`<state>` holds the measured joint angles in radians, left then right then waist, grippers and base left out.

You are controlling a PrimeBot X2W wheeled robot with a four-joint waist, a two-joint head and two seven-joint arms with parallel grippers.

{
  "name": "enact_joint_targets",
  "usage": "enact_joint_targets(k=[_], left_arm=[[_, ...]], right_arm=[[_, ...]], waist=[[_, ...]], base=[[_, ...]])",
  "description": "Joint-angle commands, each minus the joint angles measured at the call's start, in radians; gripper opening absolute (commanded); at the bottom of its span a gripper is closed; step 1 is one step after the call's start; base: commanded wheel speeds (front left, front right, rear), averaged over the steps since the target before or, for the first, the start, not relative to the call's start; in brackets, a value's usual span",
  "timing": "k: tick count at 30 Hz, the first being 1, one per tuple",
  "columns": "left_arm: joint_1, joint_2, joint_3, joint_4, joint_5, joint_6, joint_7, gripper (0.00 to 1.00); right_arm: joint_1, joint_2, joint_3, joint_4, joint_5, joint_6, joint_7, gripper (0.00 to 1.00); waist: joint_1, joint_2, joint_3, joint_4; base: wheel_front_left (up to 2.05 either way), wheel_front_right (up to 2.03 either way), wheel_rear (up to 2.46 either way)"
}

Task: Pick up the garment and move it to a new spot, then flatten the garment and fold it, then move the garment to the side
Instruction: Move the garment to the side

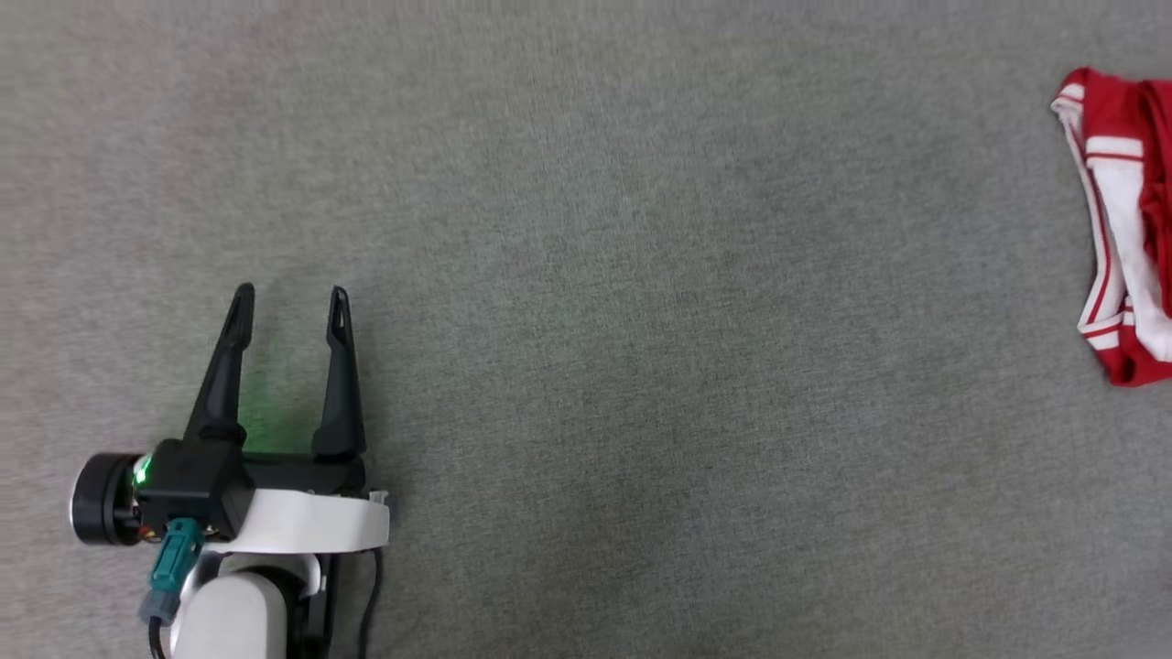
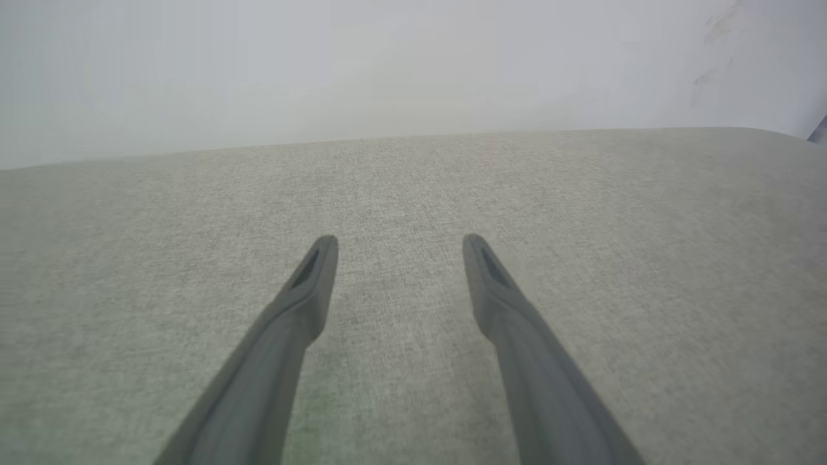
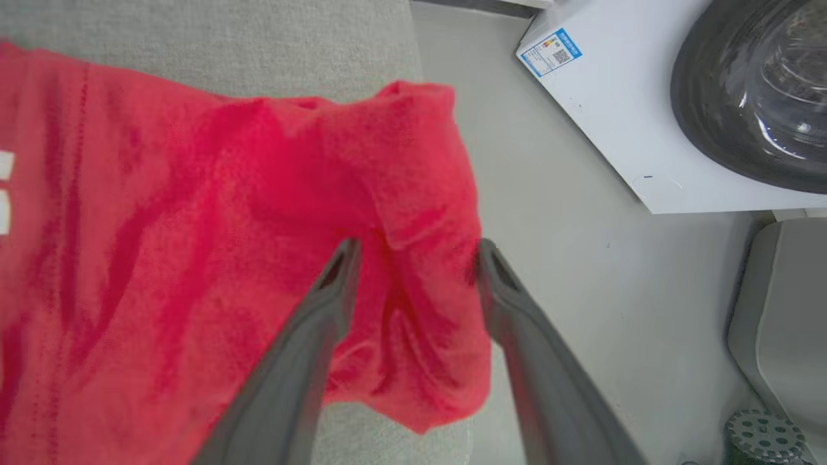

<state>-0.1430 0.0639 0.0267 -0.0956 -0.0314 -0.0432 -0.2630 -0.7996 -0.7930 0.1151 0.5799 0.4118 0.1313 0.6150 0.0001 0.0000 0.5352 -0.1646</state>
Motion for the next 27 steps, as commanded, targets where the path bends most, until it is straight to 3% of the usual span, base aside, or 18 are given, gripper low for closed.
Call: enact_joint_targets(k=[1,5,13,20,27], left_arm=[[0.019,0.0,0.002,0.007,-0.006,0.008,-0.002,1.0],[0.047,-0.005,-0.002,0.024,-0.015,0.017,-0.002,1.0],[0.122,-0.011,-0.012,0.048,-0.034,0.038,-0.002,1.0],[0.177,-0.013,-0.021,0.062,-0.042,0.05,-0.002,1.0],[0.224,-0.014,-0.042,0.081,-0.059,0.066,-0.002,1.0]], right_arm=[[0.011,0.011,-0.008,0.001,-0.025,-0.001,-0.029,1.0],[0.026,0.015,-0.02,-0.034,-0.078,-0.001,-0.137,1.0],[0.074,0.101,-0.083,-0.146,-0.172,-0.001,-0.44,1.0],[0.19,0.27,-0.128,-0.292,-0.249,-0.001,-0.699,1.0],[0.379,0.449,-0.116,-0.418,-0.318,-0.001,-0.837,1.0]], waist=[[-0.0001,0.0,-0.049,0.011],[-0.0001,0.0,-0.127,0.023],[-0.0001,0.0,-0.263,0.066],[-0.0001,0.0,-0.356,0.117],[-0.0001,0.0,-0.429,0.164]], base=[[0.0,0.0,0.0],[0.0,0.0,0.0],[0.0,0.0,0.0],[0.0,0.0,0.0],[0.0,0.0,0.0]])
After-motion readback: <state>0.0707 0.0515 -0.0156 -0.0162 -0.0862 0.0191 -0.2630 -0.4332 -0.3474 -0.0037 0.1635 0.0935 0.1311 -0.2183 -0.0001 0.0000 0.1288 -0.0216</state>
